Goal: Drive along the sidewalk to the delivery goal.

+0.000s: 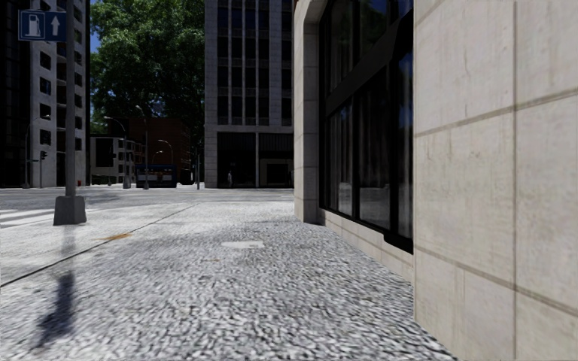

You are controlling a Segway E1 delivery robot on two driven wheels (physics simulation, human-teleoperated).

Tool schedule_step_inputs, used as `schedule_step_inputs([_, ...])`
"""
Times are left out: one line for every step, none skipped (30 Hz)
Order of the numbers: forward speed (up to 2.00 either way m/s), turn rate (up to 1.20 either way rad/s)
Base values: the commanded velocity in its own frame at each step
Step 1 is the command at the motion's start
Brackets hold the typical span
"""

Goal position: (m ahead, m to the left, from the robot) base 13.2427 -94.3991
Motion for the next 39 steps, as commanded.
schedule_step_inputs([2.00,0.26])
schedule_step_inputs([2.00,0.26])
schedule_step_inputs([2.00,0.35])
schedule_step_inputs([2.00,0.38])
schedule_step_inputs([2.00,0.44])
schedule_step_inputs([2.00,0.44])
schedule_step_inputs([2.00,0.44])
schedule_step_inputs([2.00,0.44])
schedule_step_inputs([2.00,0.44])
schedule_step_inputs([2.00,0.44])
schedule_step_inputs([2.00,0.44])
schedule_step_inputs([2.00,0.45])
schedule_step_inputs([2.00,0.45])
schedule_step_inputs([2.00,0.45])
schedule_step_inputs([2.00,0.45])
schedule_step_inputs([2.00,0.45])
schedule_step_inputs([2.00,0.45])
schedule_step_inputs([2.00,0.43])
schedule_step_inputs([2.00,0.43])
schedule_step_inputs([2.00,0.31])
schedule_step_inputs([2.00,0.21])
schedule_step_inputs([2.00,0.19])
schedule_step_inputs([2.00,0.20])
schedule_step_inputs([2.00,0.20])
schedule_step_inputs([2.00,0.24])
schedule_step_inputs([2.00,0.35])
schedule_step_inputs([1.98,0.38])
schedule_step_inputs([1.96,0.40])
schedule_step_inputs([1.96,0.40])
schedule_step_inputs([1.96,0.40])
schedule_step_inputs([1.96,0.40])
schedule_step_inputs([1.98,0.40])
schedule_step_inputs([2.00,0.40])
schedule_step_inputs([2.00,0.40])
schedule_step_inputs([2.00,0.32])
schedule_step_inputs([2.00,0.20])
schedule_step_inputs([2.00,0.00])
schedule_step_inputs([2.00,0.00])
schedule_step_inputs([2.00,0.00])
